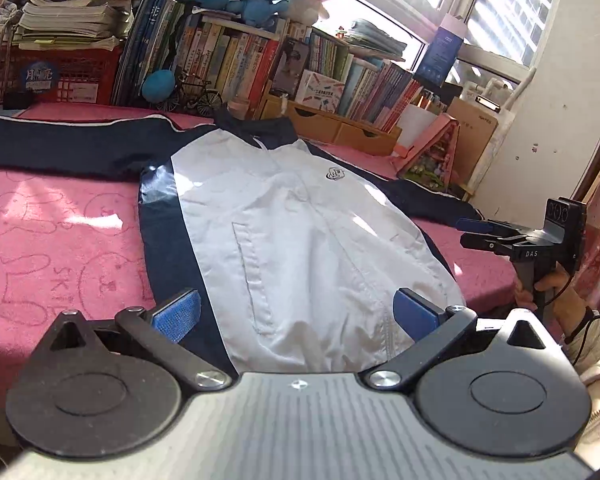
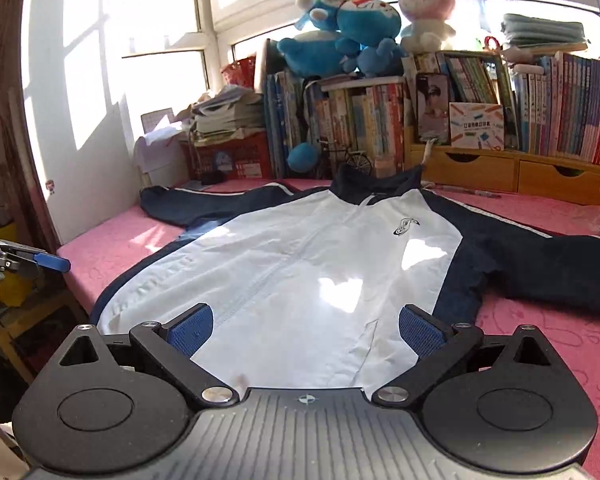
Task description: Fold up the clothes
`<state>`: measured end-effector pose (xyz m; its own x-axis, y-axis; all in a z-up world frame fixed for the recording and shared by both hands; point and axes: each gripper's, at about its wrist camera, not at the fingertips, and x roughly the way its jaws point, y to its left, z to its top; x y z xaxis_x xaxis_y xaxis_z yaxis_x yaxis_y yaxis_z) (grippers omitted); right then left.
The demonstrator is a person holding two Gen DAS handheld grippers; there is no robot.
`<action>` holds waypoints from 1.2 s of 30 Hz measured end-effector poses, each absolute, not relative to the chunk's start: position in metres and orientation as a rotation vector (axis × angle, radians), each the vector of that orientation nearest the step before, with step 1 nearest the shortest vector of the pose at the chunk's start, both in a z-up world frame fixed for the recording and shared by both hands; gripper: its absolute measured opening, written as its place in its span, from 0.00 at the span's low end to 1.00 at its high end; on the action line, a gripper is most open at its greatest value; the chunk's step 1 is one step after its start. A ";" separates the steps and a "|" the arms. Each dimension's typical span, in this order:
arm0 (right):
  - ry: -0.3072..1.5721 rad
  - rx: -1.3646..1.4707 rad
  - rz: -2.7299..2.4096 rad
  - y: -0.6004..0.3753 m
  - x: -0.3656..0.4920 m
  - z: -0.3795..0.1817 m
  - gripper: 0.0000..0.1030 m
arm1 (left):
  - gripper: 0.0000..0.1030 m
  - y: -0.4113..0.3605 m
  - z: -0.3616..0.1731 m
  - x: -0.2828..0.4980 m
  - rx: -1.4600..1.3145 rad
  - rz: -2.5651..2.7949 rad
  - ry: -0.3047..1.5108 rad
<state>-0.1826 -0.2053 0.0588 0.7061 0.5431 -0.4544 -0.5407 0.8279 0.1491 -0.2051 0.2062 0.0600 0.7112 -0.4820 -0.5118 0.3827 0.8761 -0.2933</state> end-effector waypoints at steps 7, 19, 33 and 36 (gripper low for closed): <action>0.672 -0.122 0.571 -0.122 -0.057 0.024 0.67 | 1.00 0.129 0.040 -0.055 0.073 -0.348 0.691; 0.805 -0.104 0.193 -0.160 0.139 -0.003 0.69 | 1.00 0.145 -0.008 0.160 0.060 0.031 0.796; 0.757 0.095 -0.043 -0.217 0.225 0.005 0.89 | 0.99 0.185 -0.005 0.232 0.045 0.185 0.749; 0.724 0.095 0.059 -0.203 0.193 0.021 0.89 | 0.99 0.186 0.014 0.181 0.019 0.005 0.657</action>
